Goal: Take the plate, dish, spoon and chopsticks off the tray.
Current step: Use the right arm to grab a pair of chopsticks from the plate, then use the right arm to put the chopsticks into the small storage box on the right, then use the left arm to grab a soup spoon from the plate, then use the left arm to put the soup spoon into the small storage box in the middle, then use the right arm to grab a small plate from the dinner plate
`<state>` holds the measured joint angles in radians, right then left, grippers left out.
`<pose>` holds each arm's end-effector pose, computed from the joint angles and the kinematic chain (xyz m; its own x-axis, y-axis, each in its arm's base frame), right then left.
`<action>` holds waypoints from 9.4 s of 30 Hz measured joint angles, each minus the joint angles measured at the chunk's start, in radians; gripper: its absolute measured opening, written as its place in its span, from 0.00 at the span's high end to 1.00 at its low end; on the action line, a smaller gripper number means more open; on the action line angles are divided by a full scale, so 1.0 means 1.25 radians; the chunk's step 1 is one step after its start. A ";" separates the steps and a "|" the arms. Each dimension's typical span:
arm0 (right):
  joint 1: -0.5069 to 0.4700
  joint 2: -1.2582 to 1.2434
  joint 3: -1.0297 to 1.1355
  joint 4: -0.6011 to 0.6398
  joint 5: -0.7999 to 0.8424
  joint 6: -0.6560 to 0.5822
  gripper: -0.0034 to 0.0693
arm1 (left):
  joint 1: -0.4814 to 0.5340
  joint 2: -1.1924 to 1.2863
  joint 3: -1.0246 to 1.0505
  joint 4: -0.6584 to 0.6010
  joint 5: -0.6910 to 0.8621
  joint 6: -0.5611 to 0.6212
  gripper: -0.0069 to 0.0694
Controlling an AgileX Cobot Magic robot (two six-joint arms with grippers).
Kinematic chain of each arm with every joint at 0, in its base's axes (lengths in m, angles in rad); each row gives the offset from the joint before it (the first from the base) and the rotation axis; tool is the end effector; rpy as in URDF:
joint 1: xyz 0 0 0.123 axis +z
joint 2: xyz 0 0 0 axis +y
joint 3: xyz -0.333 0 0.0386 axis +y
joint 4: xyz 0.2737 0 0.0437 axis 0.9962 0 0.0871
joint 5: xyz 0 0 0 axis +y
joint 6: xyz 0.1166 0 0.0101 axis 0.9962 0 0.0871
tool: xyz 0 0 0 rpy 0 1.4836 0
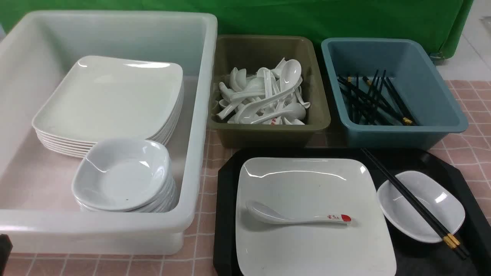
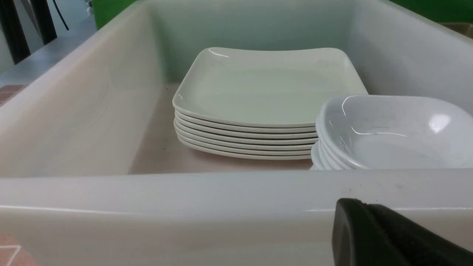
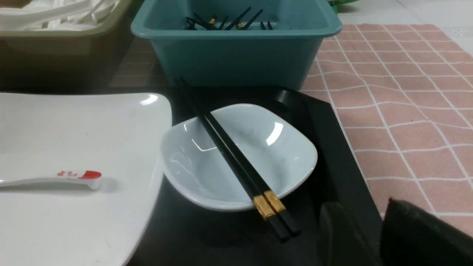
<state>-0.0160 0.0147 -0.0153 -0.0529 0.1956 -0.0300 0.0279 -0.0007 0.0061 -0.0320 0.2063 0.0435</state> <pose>0.0576 -0.0021 0.1977 -0.1091 -0.0801 -0.9908 0.0173 0.9964 -0.0824 0.0570 0.0008 0.1890 -0.1243 0.0087 -0.9922 -0.0199 0.9997 0.0113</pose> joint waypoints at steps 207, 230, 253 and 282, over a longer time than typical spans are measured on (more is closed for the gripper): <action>0.072 0.658 -0.683 0.168 0.648 -0.175 0.91 | -0.622 1.692 -1.295 -0.182 0.464 0.272 0.90; 0.073 0.715 -0.682 0.333 0.231 -0.292 0.91 | -0.415 1.722 -1.499 -0.141 0.042 0.179 0.90; 0.153 0.968 -0.677 0.123 0.381 -0.317 0.67 | -0.432 1.583 -1.504 -0.114 0.511 0.136 0.57; 0.200 1.325 -0.679 -0.068 0.172 -0.300 0.63 | -0.608 1.325 -1.116 -0.159 0.451 0.229 0.92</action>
<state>0.2337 1.6713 -0.8644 -0.1382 0.4106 -0.4048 -0.7318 1.6552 -1.3893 -0.2312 0.7704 0.3292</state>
